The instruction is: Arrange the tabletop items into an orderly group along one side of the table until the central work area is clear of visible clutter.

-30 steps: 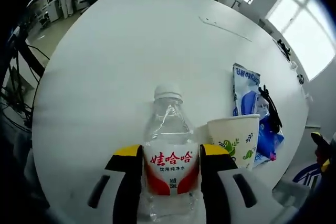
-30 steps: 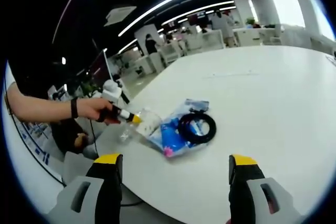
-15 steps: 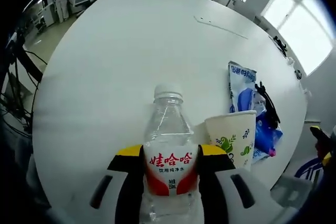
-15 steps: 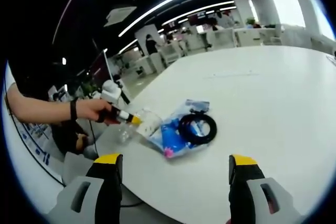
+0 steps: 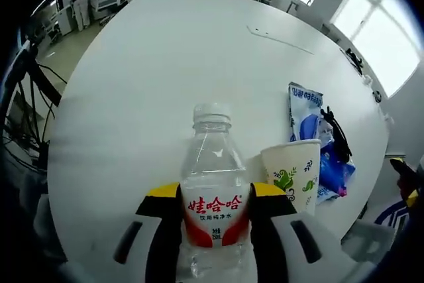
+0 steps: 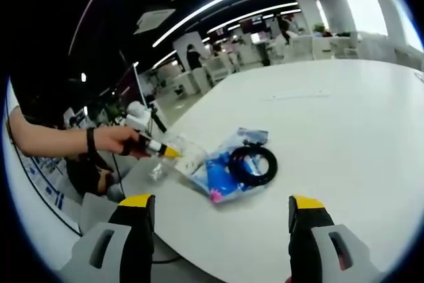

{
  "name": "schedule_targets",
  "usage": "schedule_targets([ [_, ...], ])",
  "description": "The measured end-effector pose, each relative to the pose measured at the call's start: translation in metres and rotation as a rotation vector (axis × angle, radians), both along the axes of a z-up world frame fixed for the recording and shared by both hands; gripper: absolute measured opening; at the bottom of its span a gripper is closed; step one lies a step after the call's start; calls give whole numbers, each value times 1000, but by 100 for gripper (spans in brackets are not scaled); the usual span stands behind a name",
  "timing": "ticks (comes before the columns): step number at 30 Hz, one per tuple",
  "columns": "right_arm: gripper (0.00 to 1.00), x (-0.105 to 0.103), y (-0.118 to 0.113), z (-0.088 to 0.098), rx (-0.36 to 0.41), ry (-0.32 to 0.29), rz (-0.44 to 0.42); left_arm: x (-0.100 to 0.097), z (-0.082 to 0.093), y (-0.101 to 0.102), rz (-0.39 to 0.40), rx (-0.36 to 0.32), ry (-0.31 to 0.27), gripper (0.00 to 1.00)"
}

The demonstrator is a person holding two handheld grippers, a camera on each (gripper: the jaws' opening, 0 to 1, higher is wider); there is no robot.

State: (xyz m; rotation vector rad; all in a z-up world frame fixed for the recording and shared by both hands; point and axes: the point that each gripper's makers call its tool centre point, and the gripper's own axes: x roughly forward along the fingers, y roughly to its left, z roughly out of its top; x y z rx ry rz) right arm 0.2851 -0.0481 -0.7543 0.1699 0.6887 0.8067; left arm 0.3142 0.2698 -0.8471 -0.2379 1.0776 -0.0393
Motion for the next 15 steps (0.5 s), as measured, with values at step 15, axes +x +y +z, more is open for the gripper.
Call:
schedule_targets([
  [15, 85, 0, 5, 1, 9, -9, 16, -5, 17, 9, 26, 10, -65, 37],
])
